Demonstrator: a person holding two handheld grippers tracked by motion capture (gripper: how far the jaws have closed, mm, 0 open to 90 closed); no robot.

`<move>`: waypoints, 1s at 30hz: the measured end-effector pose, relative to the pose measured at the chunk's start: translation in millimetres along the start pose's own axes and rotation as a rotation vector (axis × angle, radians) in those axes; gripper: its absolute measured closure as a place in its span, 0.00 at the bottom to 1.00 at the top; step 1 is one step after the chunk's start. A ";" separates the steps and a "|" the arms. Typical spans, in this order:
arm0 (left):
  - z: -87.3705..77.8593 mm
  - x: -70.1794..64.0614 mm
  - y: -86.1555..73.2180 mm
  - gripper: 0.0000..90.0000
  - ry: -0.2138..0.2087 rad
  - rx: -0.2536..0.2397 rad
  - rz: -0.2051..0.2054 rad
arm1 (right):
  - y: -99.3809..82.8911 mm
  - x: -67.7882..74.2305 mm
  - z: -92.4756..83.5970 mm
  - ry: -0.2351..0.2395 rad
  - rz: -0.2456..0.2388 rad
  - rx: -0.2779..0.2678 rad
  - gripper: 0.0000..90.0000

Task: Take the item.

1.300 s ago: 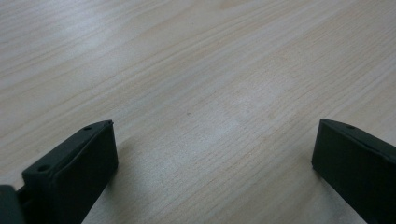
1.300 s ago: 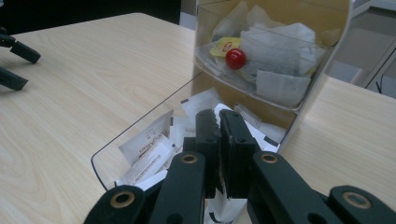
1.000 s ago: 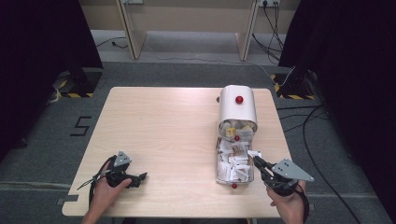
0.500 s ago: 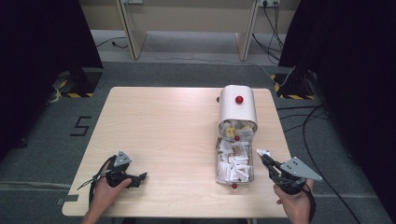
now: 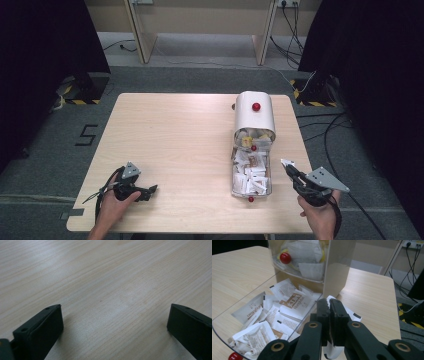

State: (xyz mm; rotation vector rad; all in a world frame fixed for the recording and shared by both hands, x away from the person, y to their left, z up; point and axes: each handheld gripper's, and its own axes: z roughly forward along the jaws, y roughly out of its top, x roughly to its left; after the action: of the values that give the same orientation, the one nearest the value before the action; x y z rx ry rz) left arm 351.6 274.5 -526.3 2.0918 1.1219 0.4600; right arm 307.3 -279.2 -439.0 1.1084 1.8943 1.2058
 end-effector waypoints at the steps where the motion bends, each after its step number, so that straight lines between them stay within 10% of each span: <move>1: 0.1 0.0 0.0 0.00 0.000 -0.001 0.000 | -0.6 -1.4 0.7 0.000 -0.001 0.001 0.97; 30: 0.1 0.1 0.0 0.00 -0.002 0.001 -0.002 | -24.2 -25.2 32.2 -0.031 0.063 0.077 0.97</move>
State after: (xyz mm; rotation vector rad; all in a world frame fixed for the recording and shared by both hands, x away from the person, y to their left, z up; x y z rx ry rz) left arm 351.7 274.6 -526.3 2.0910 1.1234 0.4568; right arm 337.8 -294.6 -471.9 1.2296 1.9092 1.1511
